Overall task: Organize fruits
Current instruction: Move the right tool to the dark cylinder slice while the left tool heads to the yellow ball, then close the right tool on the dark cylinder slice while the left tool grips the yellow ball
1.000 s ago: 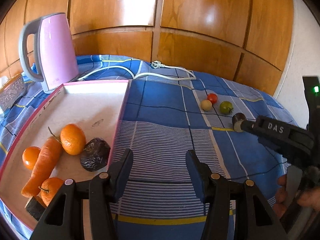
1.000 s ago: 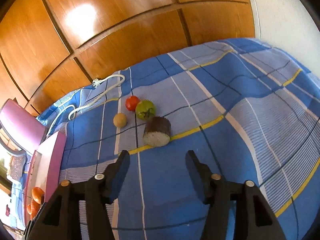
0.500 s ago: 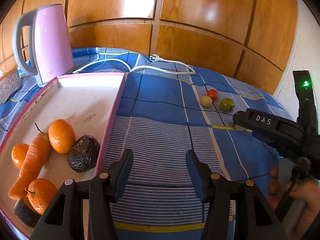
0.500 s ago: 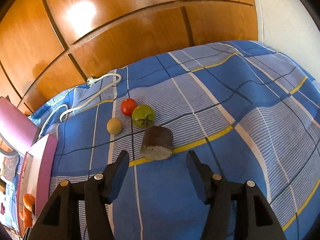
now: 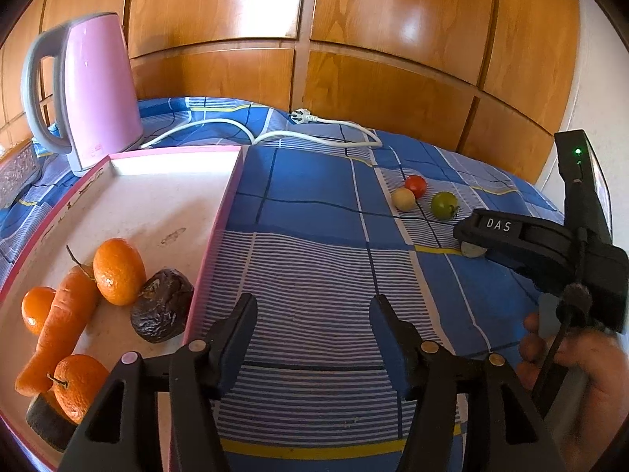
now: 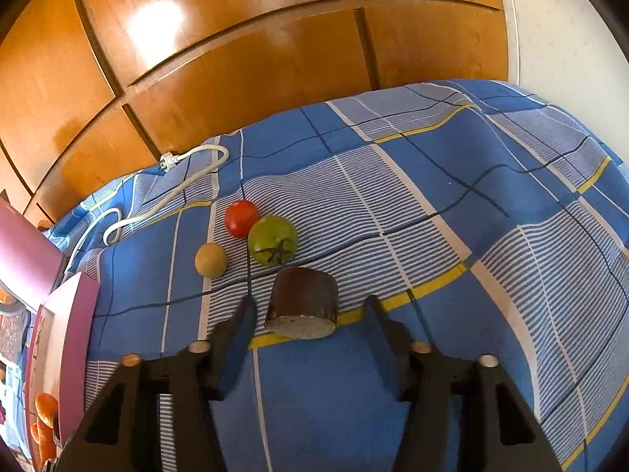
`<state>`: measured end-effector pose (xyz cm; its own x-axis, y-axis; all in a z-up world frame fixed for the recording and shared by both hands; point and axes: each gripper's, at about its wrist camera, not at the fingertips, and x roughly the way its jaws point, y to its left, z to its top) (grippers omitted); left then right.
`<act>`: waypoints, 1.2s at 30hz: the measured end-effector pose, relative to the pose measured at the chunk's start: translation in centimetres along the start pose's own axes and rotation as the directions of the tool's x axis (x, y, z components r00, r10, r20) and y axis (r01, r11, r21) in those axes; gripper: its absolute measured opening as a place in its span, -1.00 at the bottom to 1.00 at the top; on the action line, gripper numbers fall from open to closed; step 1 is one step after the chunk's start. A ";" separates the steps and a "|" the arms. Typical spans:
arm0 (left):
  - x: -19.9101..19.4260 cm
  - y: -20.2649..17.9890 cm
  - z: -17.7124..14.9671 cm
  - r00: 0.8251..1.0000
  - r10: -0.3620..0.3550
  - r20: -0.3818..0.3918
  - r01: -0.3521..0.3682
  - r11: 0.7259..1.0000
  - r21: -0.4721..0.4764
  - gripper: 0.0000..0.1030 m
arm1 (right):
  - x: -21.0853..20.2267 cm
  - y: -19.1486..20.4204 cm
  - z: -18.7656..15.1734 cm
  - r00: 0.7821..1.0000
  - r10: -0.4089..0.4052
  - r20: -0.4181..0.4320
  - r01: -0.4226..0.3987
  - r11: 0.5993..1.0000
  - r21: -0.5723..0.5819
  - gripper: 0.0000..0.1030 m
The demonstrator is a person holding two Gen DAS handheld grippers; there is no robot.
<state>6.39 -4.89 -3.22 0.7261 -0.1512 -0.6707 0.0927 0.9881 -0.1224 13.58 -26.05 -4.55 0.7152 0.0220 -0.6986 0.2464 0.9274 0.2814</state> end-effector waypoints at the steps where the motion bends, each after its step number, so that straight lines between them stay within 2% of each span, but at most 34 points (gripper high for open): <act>1: 0.0 -0.1 0.0 1.000 0.001 0.000 -0.001 1.000 0.002 0.18 | 0.0 0.0 0.0 1.000 0.008 -0.004 -0.008 1.000 -0.003 -0.29; 8: 0.3 0.0 0.4 1.000 -0.006 0.000 0.005 1.000 -0.021 0.18 | -0.1 -0.2 0.0 1.000 0.002 -0.010 -0.002 1.000 -0.012 -0.29; 13: 1.1 -0.9 1.0 1.000 -0.019 0.003 0.019 1.000 0.004 0.17 | -0.1 0.2 0.0 1.000 0.013 -0.011 -0.013 0.999 -0.038 -0.29; 15: 1.4 -1.2 1.4 0.999 -0.048 0.012 0.048 0.999 0.000 0.03 | -0.4 0.3 0.0 1.000 0.010 -0.002 -0.010 0.999 -0.046 -0.30; 20: 3.4 -2.5 2.8 0.993 -0.116 -0.030 0.116 0.993 -0.011 -0.20 | -0.5 -0.1 0.2 1.000 -0.014 0.002 0.014 0.999 -0.040 -0.30; 26: 5.5 -4.4 4.8 0.984 -0.170 -0.049 0.171 0.985 0.018 -0.21 | -0.2 -0.3 0.8 1.000 -0.003 0.004 0.003 0.999 -0.040 -0.30; 30: 7.6 -5.5 6.0 0.977 -0.191 -0.094 0.195 0.980 0.032 -0.21 | -0.2 -1.0 1.4 1.000 0.016 0.017 -0.015 1.000 -0.013 -0.30; 36: 9.7 -6.3 7.4 0.975 -0.194 -0.110 0.198 0.980 0.025 -0.21 | 0.3 -1.4 1.7 1.000 0.029 0.005 -0.029 1.000 0.005 -0.30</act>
<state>17.86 -12.40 -3.51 0.6147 -0.3422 -0.7107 0.2515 0.9390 -0.2347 14.55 -27.99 -4.08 0.7254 0.0468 -0.6867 0.2285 0.9247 0.3045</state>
